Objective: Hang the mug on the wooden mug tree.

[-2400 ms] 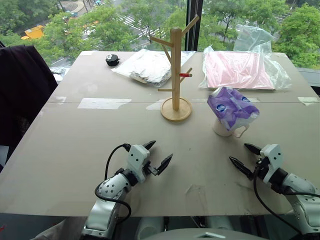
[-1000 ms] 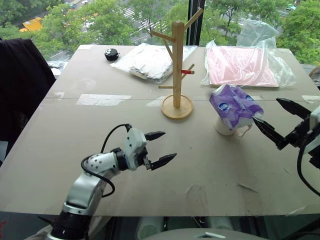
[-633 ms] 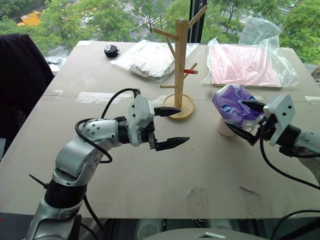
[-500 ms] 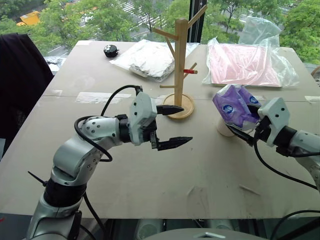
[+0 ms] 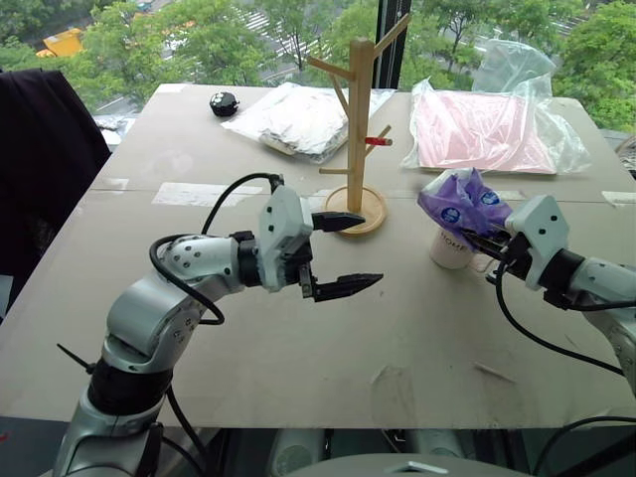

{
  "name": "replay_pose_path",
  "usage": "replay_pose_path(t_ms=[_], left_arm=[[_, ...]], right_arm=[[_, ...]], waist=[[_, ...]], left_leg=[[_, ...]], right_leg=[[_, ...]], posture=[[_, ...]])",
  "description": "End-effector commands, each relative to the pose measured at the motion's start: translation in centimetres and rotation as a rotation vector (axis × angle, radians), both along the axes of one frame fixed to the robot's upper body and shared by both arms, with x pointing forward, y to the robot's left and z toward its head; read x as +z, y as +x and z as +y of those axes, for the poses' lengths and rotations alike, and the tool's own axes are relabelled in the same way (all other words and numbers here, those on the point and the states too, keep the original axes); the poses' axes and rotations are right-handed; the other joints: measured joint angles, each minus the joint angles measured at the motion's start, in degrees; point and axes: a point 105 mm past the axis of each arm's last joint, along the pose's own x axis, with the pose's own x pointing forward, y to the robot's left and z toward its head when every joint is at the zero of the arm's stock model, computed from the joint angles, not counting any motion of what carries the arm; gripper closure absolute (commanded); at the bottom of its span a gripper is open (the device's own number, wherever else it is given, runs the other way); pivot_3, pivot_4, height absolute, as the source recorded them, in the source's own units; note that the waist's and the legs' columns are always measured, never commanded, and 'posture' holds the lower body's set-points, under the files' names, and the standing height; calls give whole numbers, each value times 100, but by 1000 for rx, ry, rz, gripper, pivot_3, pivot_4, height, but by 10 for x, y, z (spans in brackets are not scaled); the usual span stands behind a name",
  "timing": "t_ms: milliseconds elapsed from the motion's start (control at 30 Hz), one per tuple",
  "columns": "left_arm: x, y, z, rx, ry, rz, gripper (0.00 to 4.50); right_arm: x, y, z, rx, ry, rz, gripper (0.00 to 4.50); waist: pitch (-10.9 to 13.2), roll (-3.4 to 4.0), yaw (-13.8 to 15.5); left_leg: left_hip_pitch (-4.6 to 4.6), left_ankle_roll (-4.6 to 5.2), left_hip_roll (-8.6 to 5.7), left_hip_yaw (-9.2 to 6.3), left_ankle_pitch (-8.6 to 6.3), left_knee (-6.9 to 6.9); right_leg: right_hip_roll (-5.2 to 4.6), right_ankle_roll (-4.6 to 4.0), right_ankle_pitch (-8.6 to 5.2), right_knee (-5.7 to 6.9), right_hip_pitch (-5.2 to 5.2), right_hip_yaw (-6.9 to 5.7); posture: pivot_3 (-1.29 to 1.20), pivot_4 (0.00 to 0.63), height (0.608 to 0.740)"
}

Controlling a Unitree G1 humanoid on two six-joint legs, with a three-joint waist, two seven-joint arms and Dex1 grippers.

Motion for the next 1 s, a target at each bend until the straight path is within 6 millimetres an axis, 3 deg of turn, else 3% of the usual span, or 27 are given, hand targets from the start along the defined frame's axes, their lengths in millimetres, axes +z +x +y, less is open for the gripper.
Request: replay_pose_path(t_ms=[33,167,300,433,633,667,767,933,1000], left_arm=[[13,-6,-4,-33,-36,-61,0],[18,-8,-11,-73,-55,-71,0],[20,-9,-17,-134,-42,-82,0],[16,-8,-26,-197,-31,-84,0],[-2,-6,-53,-259,-22,-49,0],[-5,-5,-57,-253,-17,-43,0],[-12,2,-61,-203,2,-29,0],[-20,10,-70,-134,4,-25,0],[-21,10,-73,-125,6,-26,0]], right_arm=[[23,1,-3,-25,42,-75,4412],[46,2,-19,-79,63,-137,4412],[61,2,-74,-250,3,-150,4412],[39,-6,-129,-474,-30,-6,4412],[9,-17,-167,-611,-46,57,4412],[5,-19,-171,-630,-41,62,3714],[1,-25,-179,-667,-29,59,2662],[4,-31,-182,-693,-19,24,375],[11,-31,-179,-691,-12,-7,107]], waist=[[0,0,0],[1,0,5],[1,1,29],[1,-2,18],[0,2,-10],[0,1,-8],[-1,6,-16],[-4,13,-11],[-5,13,-5]], left_leg=[[0,0,0,0,0,0],[-1,0,-1,0,0,1],[-8,0,-4,0,0,1],[-8,0,-4,1,0,0],[4,1,-7,9,0,0],[7,1,-7,7,0,0],[17,1,-5,4,-1,0],[20,2,-4,1,0,1],[19,2,-5,0,0,2]], right_leg=[[0,0,0,0,0,0],[0,0,1,1,-1,3],[-1,-1,0,-2,0,-5],[0,-1,0,-9,3,-5],[1,1,1,-4,7,11],[2,1,1,-3,9,15],[8,1,0,2,20,13],[11,1,1,7,20,20],[12,2,1,7,20,26]], posture=[[0,150,740],[0,150,740],[0,150,740],[0,150,740],[0,150,740],[0,150,740],[0,150,740],[0,150,740],[0,150,740]])
